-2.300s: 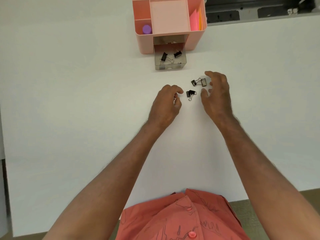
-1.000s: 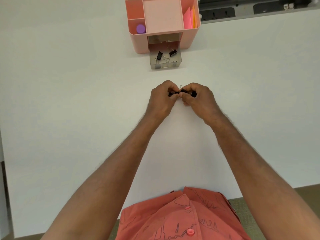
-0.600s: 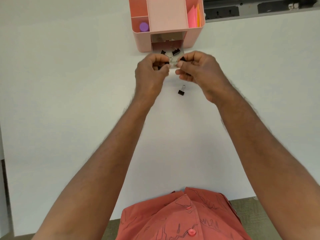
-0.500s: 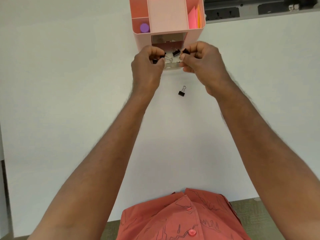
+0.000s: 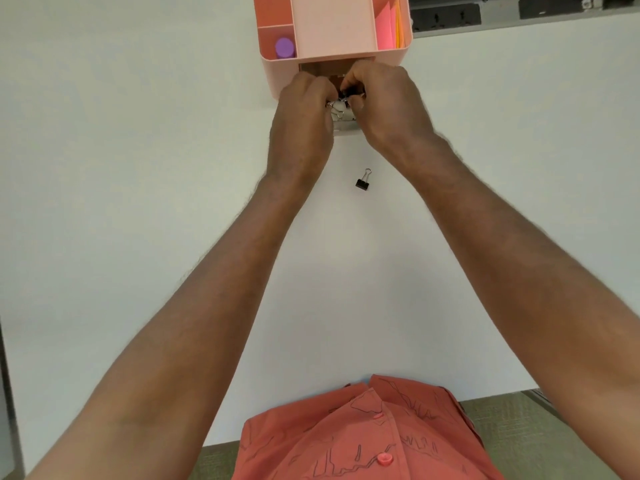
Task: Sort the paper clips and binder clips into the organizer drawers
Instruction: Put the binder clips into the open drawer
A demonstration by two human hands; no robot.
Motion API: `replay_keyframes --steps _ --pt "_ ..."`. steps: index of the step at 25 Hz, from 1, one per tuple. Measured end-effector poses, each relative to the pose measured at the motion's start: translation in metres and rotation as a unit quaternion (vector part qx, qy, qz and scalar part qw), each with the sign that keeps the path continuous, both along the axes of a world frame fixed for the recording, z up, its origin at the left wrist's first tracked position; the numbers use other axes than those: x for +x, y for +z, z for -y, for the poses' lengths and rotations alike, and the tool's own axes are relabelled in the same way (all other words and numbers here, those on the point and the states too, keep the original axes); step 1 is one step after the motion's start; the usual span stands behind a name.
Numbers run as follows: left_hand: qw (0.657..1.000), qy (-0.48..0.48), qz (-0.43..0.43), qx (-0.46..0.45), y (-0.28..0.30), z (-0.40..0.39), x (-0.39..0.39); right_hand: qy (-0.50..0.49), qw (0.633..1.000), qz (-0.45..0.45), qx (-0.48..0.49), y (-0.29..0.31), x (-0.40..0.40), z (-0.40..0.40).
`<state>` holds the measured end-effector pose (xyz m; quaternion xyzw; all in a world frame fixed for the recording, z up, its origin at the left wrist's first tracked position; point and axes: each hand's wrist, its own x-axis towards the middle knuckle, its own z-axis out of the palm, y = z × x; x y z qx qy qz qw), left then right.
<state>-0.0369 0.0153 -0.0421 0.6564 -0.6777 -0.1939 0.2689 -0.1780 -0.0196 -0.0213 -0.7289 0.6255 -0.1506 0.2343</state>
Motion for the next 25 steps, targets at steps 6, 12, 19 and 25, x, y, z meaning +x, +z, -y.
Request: replay_keyframes --steps 6,12,19,25 --pt "0.997 -0.025 -0.032 0.07 -0.016 -0.065 -0.023 0.035 0.998 -0.042 0.011 -0.002 0.008 0.003" --pt "0.987 -0.065 0.058 0.131 -0.031 -0.076 -0.049 -0.039 0.996 0.075 -0.025 0.003 -0.01 -0.018" --pt "0.992 -0.028 -0.004 0.125 -0.025 -0.07 -0.04 -0.133 0.986 0.104 0.014 -0.023 -0.038 -0.082" --pt "0.999 0.035 0.017 0.028 0.003 -0.035 -0.011 -0.033 0.998 -0.047 0.022 -0.054 -0.039 -0.124"
